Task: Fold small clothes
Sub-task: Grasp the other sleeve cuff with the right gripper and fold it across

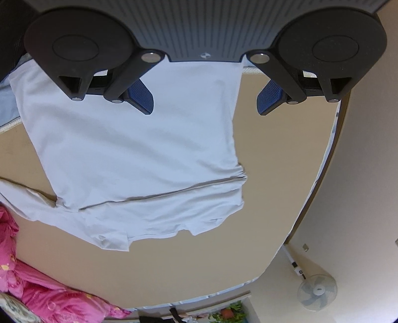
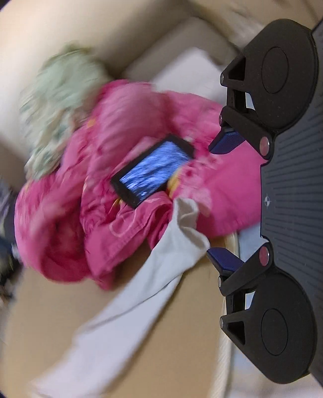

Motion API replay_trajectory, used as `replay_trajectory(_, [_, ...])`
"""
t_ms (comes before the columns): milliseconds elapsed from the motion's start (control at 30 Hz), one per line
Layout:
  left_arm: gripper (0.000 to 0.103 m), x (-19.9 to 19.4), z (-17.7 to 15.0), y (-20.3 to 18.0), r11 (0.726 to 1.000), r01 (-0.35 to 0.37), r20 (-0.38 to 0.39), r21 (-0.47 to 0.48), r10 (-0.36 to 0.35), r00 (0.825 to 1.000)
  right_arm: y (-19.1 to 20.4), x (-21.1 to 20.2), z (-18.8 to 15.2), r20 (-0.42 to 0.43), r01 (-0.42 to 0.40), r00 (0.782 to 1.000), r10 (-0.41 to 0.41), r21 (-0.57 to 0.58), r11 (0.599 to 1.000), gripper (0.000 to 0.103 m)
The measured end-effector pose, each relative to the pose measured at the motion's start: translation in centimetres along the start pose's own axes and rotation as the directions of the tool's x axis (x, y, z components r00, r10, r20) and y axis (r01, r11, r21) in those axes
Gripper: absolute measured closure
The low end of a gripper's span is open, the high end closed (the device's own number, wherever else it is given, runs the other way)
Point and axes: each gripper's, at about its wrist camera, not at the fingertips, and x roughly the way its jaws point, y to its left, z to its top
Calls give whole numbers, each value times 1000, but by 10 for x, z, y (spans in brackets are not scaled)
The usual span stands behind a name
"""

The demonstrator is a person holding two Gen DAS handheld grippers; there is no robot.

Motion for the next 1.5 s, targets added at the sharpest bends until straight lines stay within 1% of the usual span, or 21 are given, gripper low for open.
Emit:
replay_trajectory(133, [10,1,7,-14,999,3,-4,33,-3,1000,20,14,5,81,-6,996,26,-240,971,19])
replay_trajectory(167, [10,2,9,-17,999,4,-4,39,-4,1000,23,16,7,93,-24,994,52,-286,958,25])
replay_trajectory(200, [10,2,10,-19,999,5,-5,45,-5,1000,23,16,10,89,-67,991,101,-323,944,50])
replay_trajectory(267, [10,3,11,-21,999,13,-6,47,-12,1000,10,16,22,51,-174,979,195,-273,946,94])
replay_trajectory(367, [10,6,11,-21,999,29,-21,44,-28,999,-35,10,44,85,-244,966,245,-19,969,96])
replay_trajectory(400, [10,6,11,-21,999,33,-25,41,-32,999,-60,7,52,109,-278,958,266,122,953,96])
replay_trajectory(433, [10,7,11,-20,999,37,-28,37,-36,999,-86,4,58,135,-321,946,294,271,907,96])
replay_trajectory(467, [10,8,11,-19,999,41,-31,33,-40,999,-109,1,61,163,-359,933,320,394,846,96])
replay_trajectory(500, [10,9,12,-18,999,46,-35,28,-45,998,-133,-2,64,199,-391,920,337,506,769,96])
replay_trajectory(567, [10,10,13,-15,998,58,-41,10,-57,997,-166,-4,69,247,-418,907,342,632,653,96])
replay_trajectory(600, [10,11,13,-13,998,65,-46,-1,-65,997,-178,-2,72,260,-428,901,348,673,604,96])
replay_trajectory(667, [10,12,12,-8,997,74,-52,-21,-75,996,-188,-1,79,245,-421,898,366,722,549,96])
replay_trajectory(767, [10,16,10,1,996,71,-65,-45,-73,995,-178,10,88,131,-360,901,414,759,543,96])
replay_trajectory(800, [10,17,9,6,996,67,-72,-55,-71,995,-173,16,91,82,-335,895,438,772,541,96])
replay_trajectory(867, [10,22,8,17,994,65,-91,-85,-72,993,-160,24,97,-11,-281,877,481,800,530,96])
replay_trajectory(967, [10,35,6,39,988,56,-137,-145,-76,988,-141,24,111,-47,-268,844,535,827,495,96])
replay_trajectory(1100, [10,57,-1,74,973,39,-180,-227,-81,980,-120,-3,160,43,-376,780,624,830,413,96])
replay_trajectory(1167, [10,69,-6,92,962,35,-196,-272,-91,976,-104,-26,200,98,-443,752,652,807,389,96])
replay_trajectory(1267, [10,83,-16,120,941,46,-203,-336,-120,972,-65,-69,279,190,-559,697,692,747,358,96])
replay_trajectory(1400, [10,98,-35,166,915,21,-206,-402,-113,972,30,-142,385,292,-709,577,763,642,291,96])
replay_trajectory(1500, [10,105,-50,202,897,-28,-208,-441,-72,976,131,-194,441,304,-789,463,833,570,230,95])
